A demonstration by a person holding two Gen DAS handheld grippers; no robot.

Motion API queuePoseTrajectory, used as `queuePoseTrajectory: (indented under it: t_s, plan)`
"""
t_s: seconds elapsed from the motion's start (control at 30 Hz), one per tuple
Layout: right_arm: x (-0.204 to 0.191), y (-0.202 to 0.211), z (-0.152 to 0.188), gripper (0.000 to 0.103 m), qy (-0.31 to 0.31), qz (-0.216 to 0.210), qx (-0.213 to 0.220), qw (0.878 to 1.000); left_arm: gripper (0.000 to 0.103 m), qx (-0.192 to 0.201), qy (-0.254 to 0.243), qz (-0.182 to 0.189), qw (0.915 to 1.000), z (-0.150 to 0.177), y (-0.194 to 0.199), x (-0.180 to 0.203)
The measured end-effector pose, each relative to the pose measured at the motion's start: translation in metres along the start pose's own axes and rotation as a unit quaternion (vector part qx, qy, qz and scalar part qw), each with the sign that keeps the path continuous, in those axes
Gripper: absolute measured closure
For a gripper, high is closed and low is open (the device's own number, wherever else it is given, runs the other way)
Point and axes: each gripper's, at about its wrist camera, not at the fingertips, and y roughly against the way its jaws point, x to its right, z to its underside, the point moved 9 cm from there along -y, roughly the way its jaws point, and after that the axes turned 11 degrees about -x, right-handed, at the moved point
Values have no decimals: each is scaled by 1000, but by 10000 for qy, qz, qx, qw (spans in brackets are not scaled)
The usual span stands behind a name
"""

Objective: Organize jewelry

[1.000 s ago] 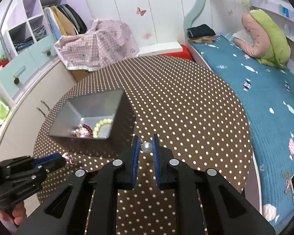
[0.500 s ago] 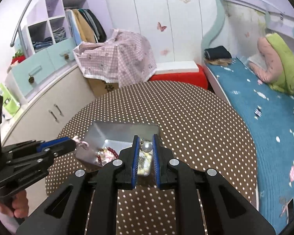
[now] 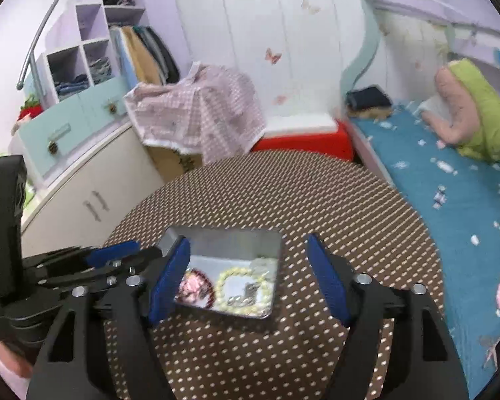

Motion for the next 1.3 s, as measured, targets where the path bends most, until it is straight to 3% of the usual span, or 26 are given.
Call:
queuePoseTrajectory:
  t_s: [0.13, 0.6, 0.9, 1.07, 1.3]
  plan:
    - [3, 4, 1, 32, 16, 69, -16, 10000, 38, 29, 92, -147, 9998, 2, 4, -3]
    - [12, 45, 17, 22, -74, 548, 97, 9984, 17, 325, 57, -756, 9966, 21, 52, 10]
    - [18, 63, 30, 22, -120, 691, 109, 9975, 8, 314, 33, -1255, 9916, 38, 73, 15]
    - [20, 67, 37, 22, -136, 778, 57, 9969, 8, 289, 32, -1098, 9935, 45, 80, 21]
    - [21, 71, 41, 22, -193, 780, 73, 9967, 7, 426, 13, -1227, 9915, 47, 88, 24]
